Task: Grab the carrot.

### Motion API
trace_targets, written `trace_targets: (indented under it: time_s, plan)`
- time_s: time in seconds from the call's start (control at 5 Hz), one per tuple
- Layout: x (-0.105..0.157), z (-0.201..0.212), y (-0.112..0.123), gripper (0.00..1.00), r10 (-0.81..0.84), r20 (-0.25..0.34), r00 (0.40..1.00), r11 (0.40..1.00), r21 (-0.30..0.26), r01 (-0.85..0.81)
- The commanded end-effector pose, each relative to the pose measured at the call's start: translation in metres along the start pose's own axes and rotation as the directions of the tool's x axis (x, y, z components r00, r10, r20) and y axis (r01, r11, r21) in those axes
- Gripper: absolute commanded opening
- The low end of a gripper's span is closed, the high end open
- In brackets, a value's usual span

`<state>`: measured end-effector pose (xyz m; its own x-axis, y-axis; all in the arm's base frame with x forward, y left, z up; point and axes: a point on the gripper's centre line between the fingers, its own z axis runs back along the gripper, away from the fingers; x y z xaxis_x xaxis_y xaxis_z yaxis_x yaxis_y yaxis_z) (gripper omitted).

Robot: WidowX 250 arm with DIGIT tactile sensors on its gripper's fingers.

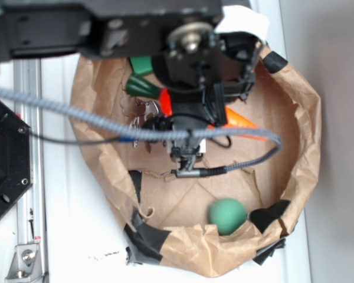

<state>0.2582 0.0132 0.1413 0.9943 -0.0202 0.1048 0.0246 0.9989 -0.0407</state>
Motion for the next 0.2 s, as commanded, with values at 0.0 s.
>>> trace_targets:
  time_s: [0.0]
  plan:
    - [-0.0033, 0.0271, -0.0155, 0.0, 0.121, 0.082, 0.989, 0.992, 0.027, -0.123]
